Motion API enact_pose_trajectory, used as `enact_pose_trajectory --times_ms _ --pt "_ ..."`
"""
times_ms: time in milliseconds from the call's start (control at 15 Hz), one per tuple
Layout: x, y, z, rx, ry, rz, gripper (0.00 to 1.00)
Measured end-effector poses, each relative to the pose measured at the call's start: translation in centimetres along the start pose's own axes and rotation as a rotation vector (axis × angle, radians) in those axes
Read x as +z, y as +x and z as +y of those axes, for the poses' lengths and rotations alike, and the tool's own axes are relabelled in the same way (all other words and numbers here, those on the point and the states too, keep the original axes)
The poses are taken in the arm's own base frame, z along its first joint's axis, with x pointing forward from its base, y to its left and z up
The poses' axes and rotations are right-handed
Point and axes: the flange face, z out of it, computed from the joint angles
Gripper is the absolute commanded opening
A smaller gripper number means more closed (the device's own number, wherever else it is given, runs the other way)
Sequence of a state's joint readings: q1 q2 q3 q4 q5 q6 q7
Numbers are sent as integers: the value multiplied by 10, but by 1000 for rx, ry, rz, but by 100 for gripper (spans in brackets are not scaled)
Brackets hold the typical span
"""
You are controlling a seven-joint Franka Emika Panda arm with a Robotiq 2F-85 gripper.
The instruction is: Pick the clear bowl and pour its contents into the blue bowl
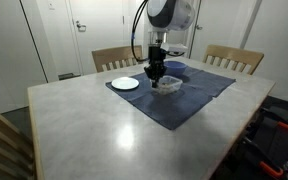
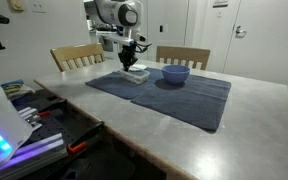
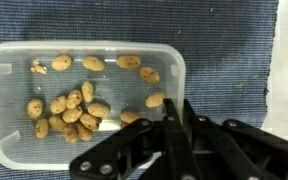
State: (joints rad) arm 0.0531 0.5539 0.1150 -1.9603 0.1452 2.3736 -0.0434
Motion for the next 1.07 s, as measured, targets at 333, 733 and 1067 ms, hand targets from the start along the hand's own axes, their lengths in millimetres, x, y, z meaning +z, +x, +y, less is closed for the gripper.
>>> enact_pose_trajectory --times_ms 333,733,1067 --pt "-6 2 2 11 1 -31 2" --pt "-10 1 1 41 -4 -70 2" --pt "-22 -2 -3 58 -16 -89 2"
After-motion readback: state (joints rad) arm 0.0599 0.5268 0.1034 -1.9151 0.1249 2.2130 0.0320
